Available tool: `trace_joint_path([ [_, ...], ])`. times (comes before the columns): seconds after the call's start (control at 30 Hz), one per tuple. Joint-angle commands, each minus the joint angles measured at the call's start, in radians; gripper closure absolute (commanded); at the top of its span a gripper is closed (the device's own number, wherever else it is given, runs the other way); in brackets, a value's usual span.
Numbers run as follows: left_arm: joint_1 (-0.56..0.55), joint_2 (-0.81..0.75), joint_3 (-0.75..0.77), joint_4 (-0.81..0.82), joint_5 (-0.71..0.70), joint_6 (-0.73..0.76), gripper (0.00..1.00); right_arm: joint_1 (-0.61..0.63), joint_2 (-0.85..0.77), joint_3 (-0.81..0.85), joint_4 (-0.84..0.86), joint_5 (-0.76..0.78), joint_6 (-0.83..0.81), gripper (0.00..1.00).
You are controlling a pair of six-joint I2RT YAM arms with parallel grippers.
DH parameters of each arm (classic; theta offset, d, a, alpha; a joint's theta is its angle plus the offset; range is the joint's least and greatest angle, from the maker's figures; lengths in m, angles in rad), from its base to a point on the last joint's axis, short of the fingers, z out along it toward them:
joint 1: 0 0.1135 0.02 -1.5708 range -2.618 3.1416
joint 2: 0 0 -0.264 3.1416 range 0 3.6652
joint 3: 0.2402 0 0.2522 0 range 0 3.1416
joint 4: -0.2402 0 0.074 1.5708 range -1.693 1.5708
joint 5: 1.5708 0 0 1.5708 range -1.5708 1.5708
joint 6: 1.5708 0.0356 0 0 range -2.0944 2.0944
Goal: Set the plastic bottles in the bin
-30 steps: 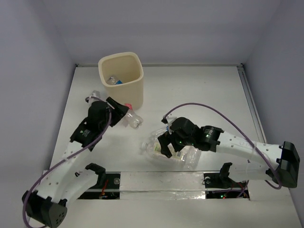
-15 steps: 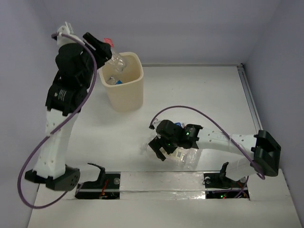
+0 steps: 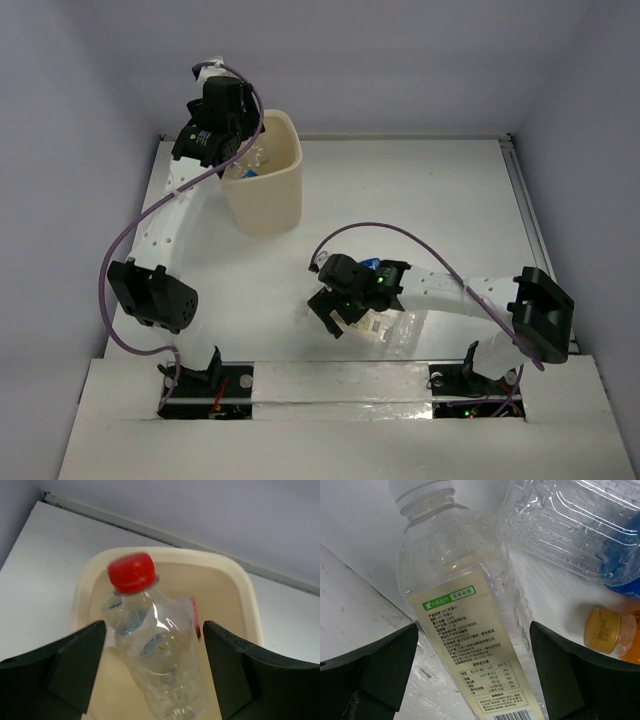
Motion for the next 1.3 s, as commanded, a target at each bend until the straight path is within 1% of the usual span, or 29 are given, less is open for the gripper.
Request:
trace_joint_path([
  [0.0, 0.003, -0.084, -0.005, 0.082, -0.018, 0.038, 0.22, 0.008, 0.027, 0.039, -0.004, 0.003, 0.031, 0.04],
  [0.07, 0.003, -0.112, -0.008, 0.086, 0.008, 0.031, 0.17, 0.017, 0.038, 0.039, 0.003, 0.004, 0.038, 0.05],
  [0.2, -0.008, -0.223, -0.011, 0.092, 0.083, -0.012, 0.17, 0.017, 0.053, 0.034, 0.007, 0.006, 0.044, 0.06],
  [0.23, -0.008, -0.245, -0.019, 0.091, 0.097, -0.022, 0.17, 0.017, 0.053, 0.034, 0.006, 0.01, 0.044, 0.08],
  [0.27, -0.008, -0.27, -0.03, 0.086, 0.13, -0.023, 0.18, 0.026, 0.05, 0.036, 0.003, 0.012, 0.049, 0.18],
  [0.3, -0.008, -0.323, -0.06, 0.082, 0.146, -0.028, 0.18, 0.027, 0.032, 0.037, 0.0, 0.013, 0.058, 0.23],
  [0.33, -0.008, -0.352, -0.083, 0.07, 0.158, -0.032, 0.18, 0.027, 0.018, 0.049, -0.013, 0.01, 0.063, 0.36],
  [0.37, -0.008, -0.384, -0.14, 0.066, 0.186, -0.032, 0.19, 0.027, 0.001, 0.063, -0.028, 0.01, 0.067, 0.4],
  [0.4, -0.008, -0.456, -0.172, 0.063, 0.199, -0.032, 0.19, 0.036, -0.043, 0.083, -0.043, 0.01, 0.081, 0.42],
  [0.47, -0.008, -0.535, -0.246, 0.043, 0.218, -0.032, 0.21, 0.036, -0.097, 0.154, -0.085, 0.003, 0.094, 0.43],
  [0.5, -0.008, -0.616, -0.328, 0.034, 0.224, -0.037, 0.23, 0.036, -0.125, 0.183, -0.089, -0.002, 0.098, 0.43],
  [0.53, -0.008, -0.656, -0.373, 0.019, 0.229, -0.042, 0.24, 0.036, -0.169, 0.215, -0.091, -0.008, 0.1, 0.44],
  [0.57, -0.008, -0.697, -0.416, 0.011, 0.244, -0.048, 0.24, 0.036, -0.178, 0.296, -0.094, -0.005, 0.098, 0.45],
  [0.6, -0.008, -0.771, -0.5, 0.004, 0.258, -0.058, 0.25, 0.036, -0.18, 0.347, -0.1, 0.007, 0.086, 0.46],
  [0.63, -0.008, -0.8, -0.536, -0.025, 0.267, -0.063, 0.26, 0.024, -0.172, 0.405, -0.111, 0.025, 0.077, 0.46],
  [0.67, -0.008, -0.829, -0.588, -0.045, 0.273, -0.069, 0.26, 0.002, -0.134, 0.534, -0.135, 0.036, 0.066, 0.46],
  [0.73, -0.008, -0.902, -0.625, -0.1, 0.279, -0.091, 0.27, -0.025, -0.079, 0.676, -0.161, 0.077, 0.035, 0.46],
  [0.77, -0.008, -0.923, -0.636, -0.113, 0.282, -0.097, 0.28, -0.042, -0.02, 0.748, -0.178, 0.088, 0.025, 0.46],
  [0.8, -0.008, -0.96, -0.652, -0.127, 0.285, -0.109, 0.29, -0.079, 0.011, 0.893, -0.178, 0.096, 0.009, 0.47],
  [0.83, -0.008, -0.975, -0.659, -0.142, 0.29, -0.112, 0.3, -0.098, 0.041, 0.963, -0.171, 0.107, 0.002, 0.46],
  [0.87, -0.008, -0.989, -0.666, -0.148, 0.298, -0.115, 0.3, -0.116, 0.071, 1.029, -0.136, 0.108, -0.003, 0.46],
  [0.9, -0.008, -1.009, -0.682, -0.153, 0.308, -0.12, 0.3, -0.156, 0.132, 1.145, -0.108, 0.107, -0.005, 0.46],
  [0.93, -0.008, -1.017, -0.697, -0.15, 0.322, -0.13, 0.31, -0.179, 0.168, 1.195, -0.071, 0.075, 0.003, 0.46],
  [0.97, -0.017, -1.026, -0.712, -0.147, 0.353, -0.135, 0.31, -0.2, 0.203, 1.241, 0.006, 0.058, 0.015, 0.46],
  [1.03, -0.017, -1.049, -0.77, -0.124, 0.406, -0.15, 0.32, -0.252, 0.321, 1.353, 0.082, 0.049, 0.076, 0.47],
  [1.1, -0.017, -1.066, -0.816, -0.113, 0.457, -0.175, 0.32, -0.274, 0.419, 1.39, 0.208, 0.076, 0.142, 0.47],
  [1.17, -0.026, -1.072, -0.841, -0.102, 0.485, -0.187, 0.33, -0.286, 0.47, 1.393, 0.372, 0.143, 0.175, 0.47],
  [1.23, -0.06, -1.071, -0.857, -0.108, 0.486, -0.193, 0.33, -0.295, 0.545, 1.398, 0.472, 0.209, 0.209, 0.48],
  [1.27, -0.069, -1.069, -0.858, -0.112, 0.49, -0.195, 0.33, -0.296, 0.577, 1.436, 0.533, 0.261, 0.218, 0.48],
])
